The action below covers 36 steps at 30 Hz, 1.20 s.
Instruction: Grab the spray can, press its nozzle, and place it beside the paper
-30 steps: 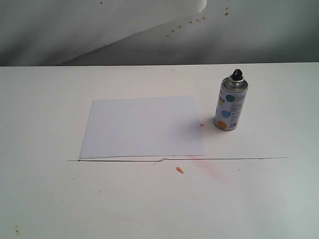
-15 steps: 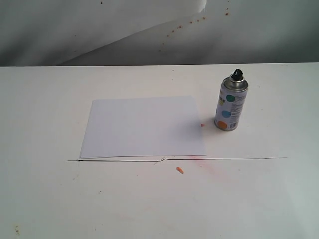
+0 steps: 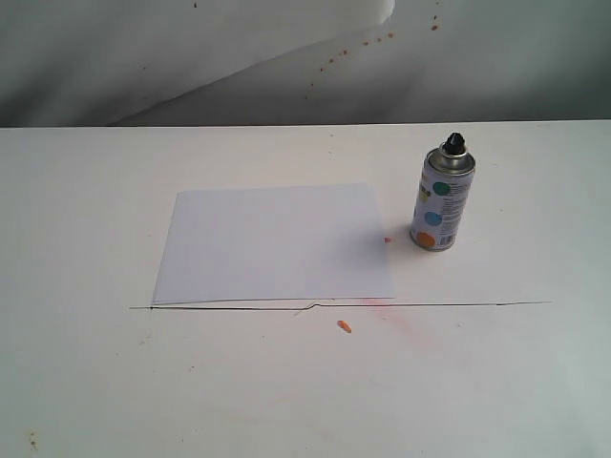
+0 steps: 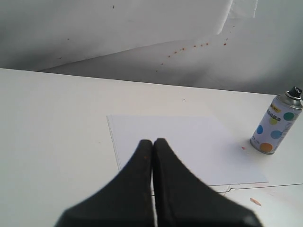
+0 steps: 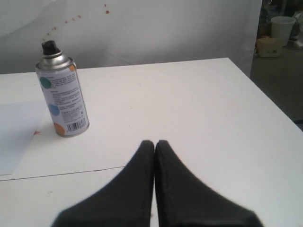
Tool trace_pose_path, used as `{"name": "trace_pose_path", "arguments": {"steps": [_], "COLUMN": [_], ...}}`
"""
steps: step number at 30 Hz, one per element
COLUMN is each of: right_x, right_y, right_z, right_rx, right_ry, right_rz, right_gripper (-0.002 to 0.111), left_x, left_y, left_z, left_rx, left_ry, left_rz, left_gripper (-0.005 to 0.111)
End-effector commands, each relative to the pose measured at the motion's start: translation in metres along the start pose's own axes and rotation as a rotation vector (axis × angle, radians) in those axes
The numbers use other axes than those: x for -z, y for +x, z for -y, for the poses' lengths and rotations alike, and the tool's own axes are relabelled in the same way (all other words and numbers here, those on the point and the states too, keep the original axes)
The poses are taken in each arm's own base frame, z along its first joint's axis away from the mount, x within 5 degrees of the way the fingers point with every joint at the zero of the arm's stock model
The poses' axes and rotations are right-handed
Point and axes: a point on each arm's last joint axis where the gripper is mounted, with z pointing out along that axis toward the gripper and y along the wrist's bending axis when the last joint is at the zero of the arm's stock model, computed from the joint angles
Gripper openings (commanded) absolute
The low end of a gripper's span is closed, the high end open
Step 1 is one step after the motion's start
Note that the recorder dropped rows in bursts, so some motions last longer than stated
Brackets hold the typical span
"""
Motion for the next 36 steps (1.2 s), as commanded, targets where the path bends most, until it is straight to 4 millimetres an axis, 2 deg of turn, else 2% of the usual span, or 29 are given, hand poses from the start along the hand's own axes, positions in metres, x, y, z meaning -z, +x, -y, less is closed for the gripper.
{"name": "trace_pose_path", "arguments": {"steps": [1,31,34,36], "right_x": [0.0,0.0,0.0,0.0], "right_y": [0.003,0.004,0.004,0.004], "right_z": [0.0,0.0,0.0,0.0], "right_rx": [0.031,0.038,0.038,0.038], "right_ry": [-0.002,-0.011,-0.011,-0.011], "right_rz": [-0.022,-0.027,-0.027,-0.027], "right_gripper": [0.0,0.0,0.0,0.0], "left_x": [0.0,0.0,0.014,0.021], "left_y": [0.002,0.002,-0.004,-0.002], "left_z": [0.0,0.0,0.0,-0.004], "left_rx": [0.0,0.002,-0.17,-0.218], "left_ry": [0.001,0.001,-0.036,-0.091], "left_rz": [-0.002,-0.002,0.121,0.202], "left_gripper": [0.0,0.0,0.0,0.0]}}
